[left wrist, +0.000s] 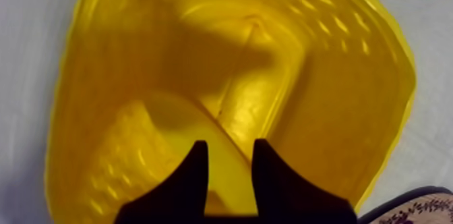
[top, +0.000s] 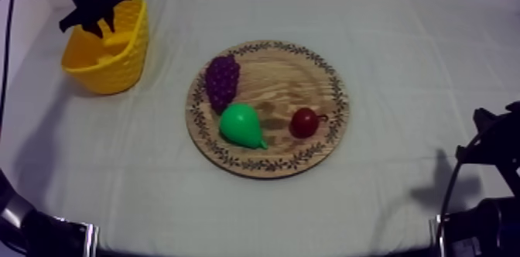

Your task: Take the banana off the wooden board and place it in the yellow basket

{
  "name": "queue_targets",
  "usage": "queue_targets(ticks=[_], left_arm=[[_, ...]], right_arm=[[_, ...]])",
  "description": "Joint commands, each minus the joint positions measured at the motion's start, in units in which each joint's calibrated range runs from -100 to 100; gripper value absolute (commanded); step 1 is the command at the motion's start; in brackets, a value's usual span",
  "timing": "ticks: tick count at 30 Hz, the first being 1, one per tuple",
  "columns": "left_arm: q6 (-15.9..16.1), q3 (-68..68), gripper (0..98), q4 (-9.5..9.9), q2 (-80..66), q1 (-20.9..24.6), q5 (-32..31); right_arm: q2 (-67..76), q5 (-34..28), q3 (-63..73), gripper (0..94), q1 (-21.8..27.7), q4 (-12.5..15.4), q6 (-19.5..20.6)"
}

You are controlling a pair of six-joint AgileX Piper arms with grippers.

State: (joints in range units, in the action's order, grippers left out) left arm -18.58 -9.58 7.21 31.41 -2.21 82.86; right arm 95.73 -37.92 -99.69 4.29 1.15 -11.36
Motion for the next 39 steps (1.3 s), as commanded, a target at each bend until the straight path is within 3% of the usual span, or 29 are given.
queue_targets(ticks=[1, 7, 12, 16, 23, 33, 36, 39], left_arm=[[0.0, -0.2, 27.4, -0.05, 0.2, -0.1, -0.1], [0.3, 0.5, 27.2, -0.17, -0.8, 0.1, -0.7], [1.2, 3.7, 8.4, -0.5, -6.8, 0.0, -2.0], [2.7, 8.5, 2.1, -1.19, -15.4, -0.4, -4.7], [7.5, 23.0, 0.3, -2.69, -36.4, -1.9, -14.1], [17.2, 51.2, 2.4, -8.34, -67.3, -1.2, -30.9], [18.7, 60.3, 1.7, -8.2, -76.5, -1.7, -35.2], [17.7, 68.0, 0.7, -6.79, -84.5, -2.1, -37.9]], right_arm=[[0.0, 0.0, 0.0, 0.3, 0.0, 0.0, -0.1], [0.0, 0.0, 0.0, 0.3, 0.0, 0.0, -0.1], [0.0, 0.0, 0.0, 0.3, 0.0, 0.0, -0.1], [0.0, 0.0, 0.0, 0.3, 0.0, 0.0, -0.1], [0.0, 0.0, 0.0, 0.3, 0.0, 0.0, -0.1], [0.0, 0.0, 0.0, 0.3, 0.0, 0.0, -0.1], [0.0, 0.0, 0.0, 0.3, 0.0, 0.0, -0.1], [0.0, 0.0, 0.0, 0.3, 0.0, 0.0, -0.1]])
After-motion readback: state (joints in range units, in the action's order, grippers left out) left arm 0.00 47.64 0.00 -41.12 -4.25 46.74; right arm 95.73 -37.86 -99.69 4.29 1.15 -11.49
